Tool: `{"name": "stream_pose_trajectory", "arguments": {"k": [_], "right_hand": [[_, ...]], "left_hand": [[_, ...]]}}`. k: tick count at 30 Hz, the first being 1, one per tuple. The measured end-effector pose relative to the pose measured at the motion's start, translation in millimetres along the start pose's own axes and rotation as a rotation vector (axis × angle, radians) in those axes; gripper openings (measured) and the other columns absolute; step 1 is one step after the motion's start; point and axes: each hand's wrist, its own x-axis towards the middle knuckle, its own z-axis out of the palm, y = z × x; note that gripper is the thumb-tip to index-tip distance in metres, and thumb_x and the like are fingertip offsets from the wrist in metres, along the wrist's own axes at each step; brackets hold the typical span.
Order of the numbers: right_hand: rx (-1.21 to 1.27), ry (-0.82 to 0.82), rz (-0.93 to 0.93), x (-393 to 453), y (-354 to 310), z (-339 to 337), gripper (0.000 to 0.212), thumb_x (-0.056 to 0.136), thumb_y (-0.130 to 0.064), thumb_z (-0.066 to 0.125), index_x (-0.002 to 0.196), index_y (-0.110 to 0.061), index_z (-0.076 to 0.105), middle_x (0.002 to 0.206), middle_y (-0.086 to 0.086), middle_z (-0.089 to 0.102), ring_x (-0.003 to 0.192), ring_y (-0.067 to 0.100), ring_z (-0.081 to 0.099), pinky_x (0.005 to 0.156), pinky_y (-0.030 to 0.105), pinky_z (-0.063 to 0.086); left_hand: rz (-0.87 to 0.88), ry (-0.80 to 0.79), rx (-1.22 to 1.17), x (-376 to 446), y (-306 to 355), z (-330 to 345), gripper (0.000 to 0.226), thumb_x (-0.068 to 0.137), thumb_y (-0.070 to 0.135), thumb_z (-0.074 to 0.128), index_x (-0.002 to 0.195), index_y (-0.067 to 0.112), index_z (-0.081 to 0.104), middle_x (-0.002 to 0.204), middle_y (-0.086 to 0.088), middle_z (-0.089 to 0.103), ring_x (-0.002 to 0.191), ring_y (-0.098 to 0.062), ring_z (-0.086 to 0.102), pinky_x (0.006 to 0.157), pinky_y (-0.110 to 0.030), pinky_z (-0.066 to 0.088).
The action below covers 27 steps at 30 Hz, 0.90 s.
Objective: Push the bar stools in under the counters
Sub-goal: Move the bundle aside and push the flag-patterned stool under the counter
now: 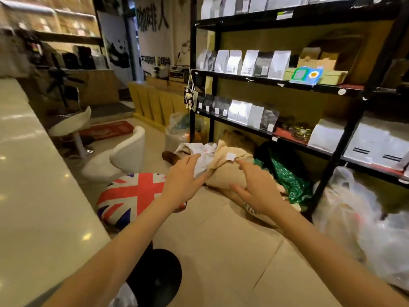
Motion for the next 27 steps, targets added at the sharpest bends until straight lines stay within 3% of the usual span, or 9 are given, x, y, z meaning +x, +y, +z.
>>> {"name": "stream_pose_trajectory", "arguments": {"k": [6, 10, 13, 20, 25, 27], "right_hand": [[0.05, -0.082, -0.104, 104, 55, 48, 0.067, 0.086, -0.039, 0.06, 0.141, -0.016, 0.03, 0.136, 0.01, 0.05, 0.12, 0.026, 0.047, 0.096, 0.038, 0.04], [0.077, -0.131, -0.219, 160, 80, 85, 0.068, 0.084, -0.041, 0.062, 0.14, -0.016, 0.032, 0.133, 0.008, 0.052, 0.118, 0.024, 0.048, 0.093, 0.035, 0.042], [0.118, -0.195, -0.31, 200, 99, 117, 0.07, 0.082, -0.04, 0.063, 0.139, -0.014, 0.032, 0.132, 0.008, 0.052, 0.118, 0.024, 0.047, 0.095, 0.037, 0.04], [0.17, -0.386, -0.597, 286, 137, 193, 0.076, 0.079, -0.041, 0.065, 0.141, -0.015, 0.029, 0.138, 0.008, 0.047, 0.125, 0.024, 0.042, 0.099, 0.037, 0.038], [0.233, -0.541, -0.85, 329, 149, 235, 0.074, 0.076, -0.034, 0.068, 0.138, -0.013, 0.033, 0.134, 0.01, 0.051, 0.122, 0.029, 0.045, 0.099, 0.04, 0.039], [0.272, -0.537, -0.93, 344, 148, 250, 0.071, 0.073, -0.034, 0.069, 0.134, -0.014, 0.038, 0.128, 0.011, 0.055, 0.116, 0.031, 0.048, 0.093, 0.042, 0.043]], "left_hand": [[-0.15, 0.022, 0.026, 78, -46, 43, 0.055, 0.089, 0.038, 0.056, 0.137, 0.019, 0.035, 0.135, -0.008, 0.049, 0.116, -0.024, 0.049, 0.088, -0.03, 0.039], [-0.313, -0.007, 0.097, 107, -81, 74, 0.064, 0.084, 0.046, 0.057, 0.138, 0.022, 0.031, 0.136, -0.005, 0.048, 0.114, -0.022, 0.052, 0.083, -0.029, 0.043], [-0.41, -0.03, 0.12, 123, -102, 100, 0.067, 0.085, 0.047, 0.056, 0.14, 0.02, 0.029, 0.139, -0.005, 0.046, 0.118, -0.023, 0.05, 0.088, -0.032, 0.045], [-0.724, -0.051, 0.183, 154, -128, 150, 0.069, 0.084, 0.047, 0.057, 0.141, 0.019, 0.029, 0.14, -0.006, 0.043, 0.124, -0.024, 0.044, 0.097, -0.04, 0.043], [-0.88, 0.058, 0.252, 161, -124, 177, 0.066, 0.081, 0.045, 0.061, 0.135, 0.018, 0.037, 0.129, -0.008, 0.052, 0.113, -0.025, 0.052, 0.08, -0.03, 0.041], [-0.936, 0.084, 0.292, 165, -126, 186, 0.071, 0.078, 0.046, 0.063, 0.137, 0.017, 0.035, 0.131, -0.008, 0.051, 0.114, -0.024, 0.051, 0.083, -0.032, 0.043]]}}
